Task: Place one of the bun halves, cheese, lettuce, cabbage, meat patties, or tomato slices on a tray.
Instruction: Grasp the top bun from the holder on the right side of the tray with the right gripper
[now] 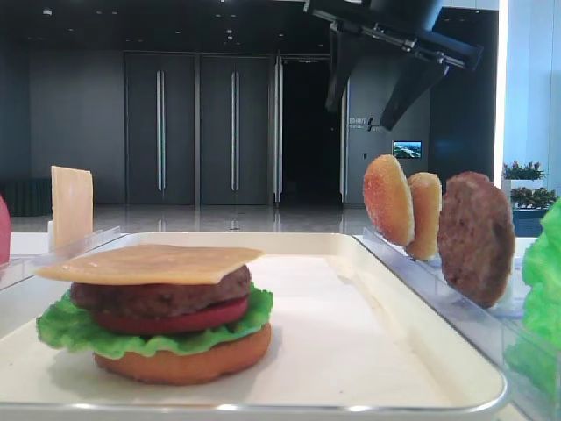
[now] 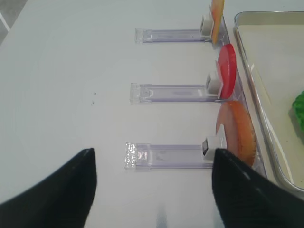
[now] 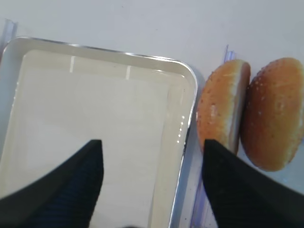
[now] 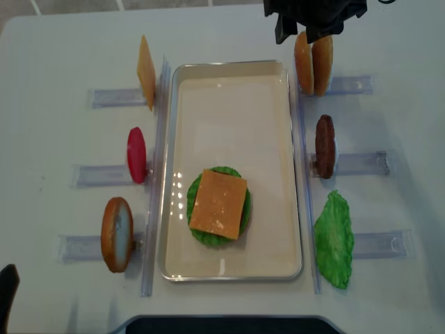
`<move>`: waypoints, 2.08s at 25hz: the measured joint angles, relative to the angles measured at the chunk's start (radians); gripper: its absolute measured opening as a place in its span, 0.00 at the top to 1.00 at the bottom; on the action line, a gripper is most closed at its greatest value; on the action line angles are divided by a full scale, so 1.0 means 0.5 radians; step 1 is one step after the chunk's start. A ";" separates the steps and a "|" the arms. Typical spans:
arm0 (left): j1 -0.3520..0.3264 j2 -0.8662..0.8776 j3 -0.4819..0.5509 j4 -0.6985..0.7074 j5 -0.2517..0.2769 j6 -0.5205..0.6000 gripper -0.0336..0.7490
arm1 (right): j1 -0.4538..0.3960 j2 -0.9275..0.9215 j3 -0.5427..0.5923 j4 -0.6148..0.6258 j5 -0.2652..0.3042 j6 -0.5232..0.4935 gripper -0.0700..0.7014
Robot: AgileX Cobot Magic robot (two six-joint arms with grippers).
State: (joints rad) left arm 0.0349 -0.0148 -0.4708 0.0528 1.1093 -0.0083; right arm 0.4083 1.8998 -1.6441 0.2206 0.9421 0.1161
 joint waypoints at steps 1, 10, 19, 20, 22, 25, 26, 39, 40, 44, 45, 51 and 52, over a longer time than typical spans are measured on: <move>0.000 0.000 0.000 0.000 0.000 0.000 0.22 | 0.000 0.011 0.000 0.000 -0.003 0.000 0.31; 0.000 0.000 0.000 0.000 0.000 0.000 0.22 | -0.004 0.073 0.000 -0.071 -0.006 0.000 0.31; 0.000 0.000 0.000 0.000 0.000 0.000 0.22 | -0.028 0.076 0.000 -0.210 -0.024 0.050 0.31; 0.000 0.000 0.000 0.000 0.000 0.000 0.22 | -0.035 0.076 0.000 -0.210 -0.029 0.050 0.31; 0.000 0.000 0.000 0.000 0.000 0.000 0.22 | -0.041 0.078 0.000 -0.218 -0.038 0.052 0.31; 0.000 0.000 0.000 0.000 0.000 0.000 0.22 | -0.055 0.096 0.000 -0.234 -0.053 0.052 0.31; 0.000 0.000 0.000 0.000 0.000 0.000 0.22 | -0.059 0.107 0.000 -0.243 -0.053 0.050 0.31; 0.000 0.000 0.000 0.000 0.000 0.000 0.22 | -0.059 0.233 0.000 -0.176 -0.068 0.005 0.32; 0.000 0.000 0.000 0.000 0.000 0.000 0.22 | -0.059 0.239 0.000 -0.171 -0.069 0.001 0.32; 0.000 0.000 0.000 0.000 0.000 0.000 0.22 | -0.059 0.248 0.000 -0.171 -0.072 -0.001 0.41; 0.000 0.000 0.000 0.000 0.000 0.000 0.22 | -0.059 0.252 0.000 -0.171 -0.073 -0.001 0.45; 0.000 0.000 0.000 0.000 0.000 0.000 0.22 | -0.059 0.259 -0.003 -0.173 -0.075 -0.011 0.59; 0.000 0.000 0.000 0.000 0.000 0.000 0.22 | -0.059 0.259 -0.003 -0.173 -0.075 -0.016 0.59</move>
State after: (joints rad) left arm 0.0349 -0.0148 -0.4708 0.0528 1.1093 -0.0083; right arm 0.3785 2.0294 -1.6456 0.1341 0.9047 0.1080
